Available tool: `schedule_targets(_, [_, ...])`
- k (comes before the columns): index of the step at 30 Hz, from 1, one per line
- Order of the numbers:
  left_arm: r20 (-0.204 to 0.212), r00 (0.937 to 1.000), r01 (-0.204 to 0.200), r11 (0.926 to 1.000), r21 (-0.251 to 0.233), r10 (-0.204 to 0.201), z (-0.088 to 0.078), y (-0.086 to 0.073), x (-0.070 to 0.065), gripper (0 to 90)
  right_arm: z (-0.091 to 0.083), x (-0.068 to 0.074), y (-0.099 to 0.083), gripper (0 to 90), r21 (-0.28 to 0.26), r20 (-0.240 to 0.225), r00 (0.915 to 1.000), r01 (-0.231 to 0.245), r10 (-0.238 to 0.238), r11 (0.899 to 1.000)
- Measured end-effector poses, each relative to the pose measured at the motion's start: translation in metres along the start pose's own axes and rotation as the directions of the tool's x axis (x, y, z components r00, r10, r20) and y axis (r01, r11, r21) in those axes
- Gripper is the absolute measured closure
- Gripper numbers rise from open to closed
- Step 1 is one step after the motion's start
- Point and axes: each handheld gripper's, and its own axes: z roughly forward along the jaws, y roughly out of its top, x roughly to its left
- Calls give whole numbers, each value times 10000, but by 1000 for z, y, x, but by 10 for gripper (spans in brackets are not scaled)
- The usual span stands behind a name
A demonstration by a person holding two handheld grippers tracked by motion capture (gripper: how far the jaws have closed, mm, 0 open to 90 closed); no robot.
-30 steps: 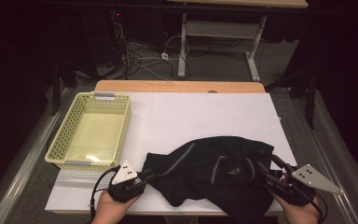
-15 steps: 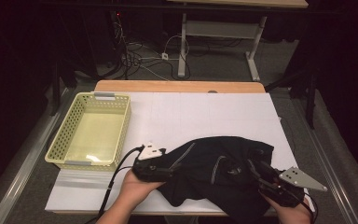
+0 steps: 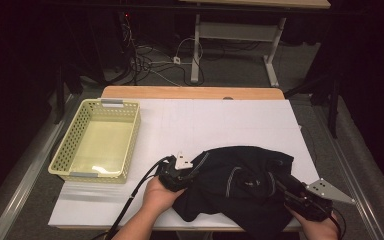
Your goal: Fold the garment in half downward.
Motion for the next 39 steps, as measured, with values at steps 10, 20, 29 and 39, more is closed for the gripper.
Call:
schedule_targets(10, [295, 9995, -31, 9917, -1285, 69, -54, -28, -7, 749, 4, 1, -5, 527, 224, -107, 9999, -11, 14, 9997])
schedule_targets(20, [252, 9964, 838, 9814, -1728, -806, -83, -64, 9, 765, 4, 1, -3, 494, 195, -115, 9999, -31, 33, 9998])
schedule_targets(29, [600, 9904, 1330, 9764, -1703, -1245, -79, -63, 9, 486, -19, -11, 8, 491, -25, 69, 9998, -175, 175, 9998])
schedule_targets(39, [311, 9883, 1520, 9788, -1371, -1492, -67, -25, 15, 207, -32, -26, -29, 413, 509, 174, 9957, -915, 907, 9945])
